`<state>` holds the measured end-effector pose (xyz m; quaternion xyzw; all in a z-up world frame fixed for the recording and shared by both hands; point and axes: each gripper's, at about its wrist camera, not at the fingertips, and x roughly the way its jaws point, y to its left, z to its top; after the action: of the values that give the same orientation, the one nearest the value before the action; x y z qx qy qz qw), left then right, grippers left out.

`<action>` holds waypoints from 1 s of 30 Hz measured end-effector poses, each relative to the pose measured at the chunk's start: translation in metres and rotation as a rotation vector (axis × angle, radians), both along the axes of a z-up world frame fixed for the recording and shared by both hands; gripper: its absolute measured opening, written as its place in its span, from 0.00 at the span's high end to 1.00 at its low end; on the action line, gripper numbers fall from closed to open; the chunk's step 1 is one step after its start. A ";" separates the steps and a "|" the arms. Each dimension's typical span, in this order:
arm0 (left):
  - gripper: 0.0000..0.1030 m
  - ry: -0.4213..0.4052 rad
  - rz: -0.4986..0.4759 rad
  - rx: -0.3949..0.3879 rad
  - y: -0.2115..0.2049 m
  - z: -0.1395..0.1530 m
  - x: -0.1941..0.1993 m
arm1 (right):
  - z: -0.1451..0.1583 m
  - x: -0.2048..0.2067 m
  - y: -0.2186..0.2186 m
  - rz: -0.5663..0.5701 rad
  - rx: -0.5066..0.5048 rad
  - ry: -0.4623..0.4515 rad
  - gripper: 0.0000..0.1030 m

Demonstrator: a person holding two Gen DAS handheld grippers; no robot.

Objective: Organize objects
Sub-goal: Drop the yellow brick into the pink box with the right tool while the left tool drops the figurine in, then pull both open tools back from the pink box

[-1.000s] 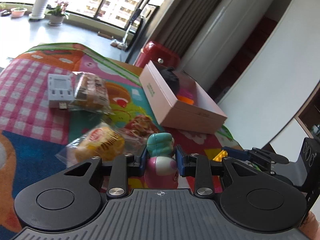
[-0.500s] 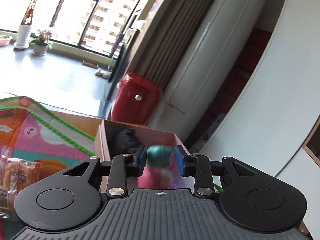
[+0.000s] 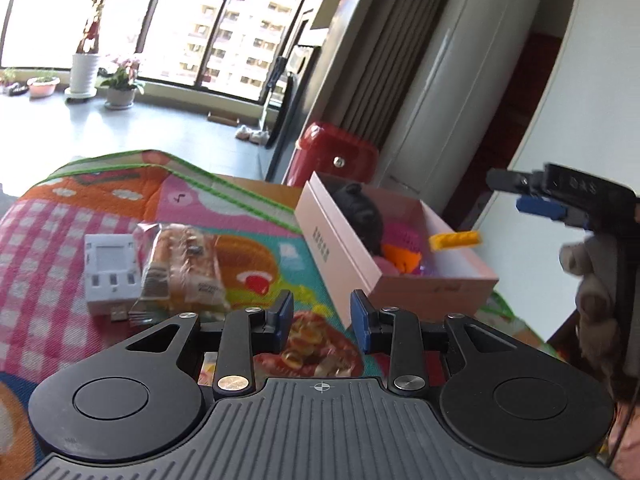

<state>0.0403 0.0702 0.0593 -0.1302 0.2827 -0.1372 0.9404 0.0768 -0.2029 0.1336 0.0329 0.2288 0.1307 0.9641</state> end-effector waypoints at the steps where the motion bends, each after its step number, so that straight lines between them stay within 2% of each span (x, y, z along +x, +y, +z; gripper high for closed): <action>1: 0.67 -0.004 -0.020 0.022 0.001 -0.001 -0.006 | -0.004 0.001 0.000 -0.003 -0.003 0.009 0.13; 4: 0.67 0.009 -0.092 0.051 0.003 -0.007 -0.014 | -0.023 -0.009 -0.004 -0.016 0.032 0.045 0.05; 6: 0.67 0.029 -0.131 0.081 -0.001 -0.013 -0.016 | -0.041 -0.022 -0.005 -0.008 0.039 0.077 0.04; 9: 0.67 0.031 -0.193 0.167 -0.018 -0.020 -0.027 | -0.069 -0.043 -0.003 -0.002 0.021 0.122 0.04; 12: 0.67 0.060 -0.277 0.210 -0.036 -0.028 -0.030 | -0.097 -0.056 -0.002 0.007 0.020 0.180 0.04; 17: 0.66 0.131 -0.387 0.283 -0.068 -0.046 -0.033 | -0.122 -0.057 -0.011 -0.020 0.058 0.244 0.04; 19: 0.47 0.113 -0.416 0.315 -0.079 -0.048 -0.037 | -0.126 -0.056 -0.017 -0.036 0.082 0.259 0.03; 20: 0.42 0.110 -0.432 0.323 -0.084 -0.049 -0.038 | -0.127 -0.058 -0.018 -0.040 0.095 0.261 0.02; 21: 0.30 0.111 -0.445 0.324 -0.087 -0.050 -0.039 | -0.128 -0.058 -0.019 -0.043 0.105 0.257 0.00; 23: 0.18 0.115 -0.469 0.326 -0.094 -0.052 -0.041 | -0.129 -0.057 -0.022 -0.050 0.126 0.248 0.00; 25: 0.15 0.111 -0.485 0.355 -0.100 -0.051 -0.044 | -0.130 -0.056 -0.024 -0.057 0.142 0.248 0.00; 27: 0.21 0.107 -0.503 0.350 -0.097 -0.044 -0.050 | -0.129 -0.056 -0.027 -0.061 0.168 0.245 0.00; 30: 0.24 -0.010 -0.444 0.361 -0.077 -0.017 -0.065 | -0.130 -0.055 -0.030 -0.062 0.193 0.248 0.00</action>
<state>-0.0246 -0.0069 0.0423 0.1052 0.3197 -0.2879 0.8966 0.0213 -0.2325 0.0033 0.1482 0.3316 0.1174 0.9243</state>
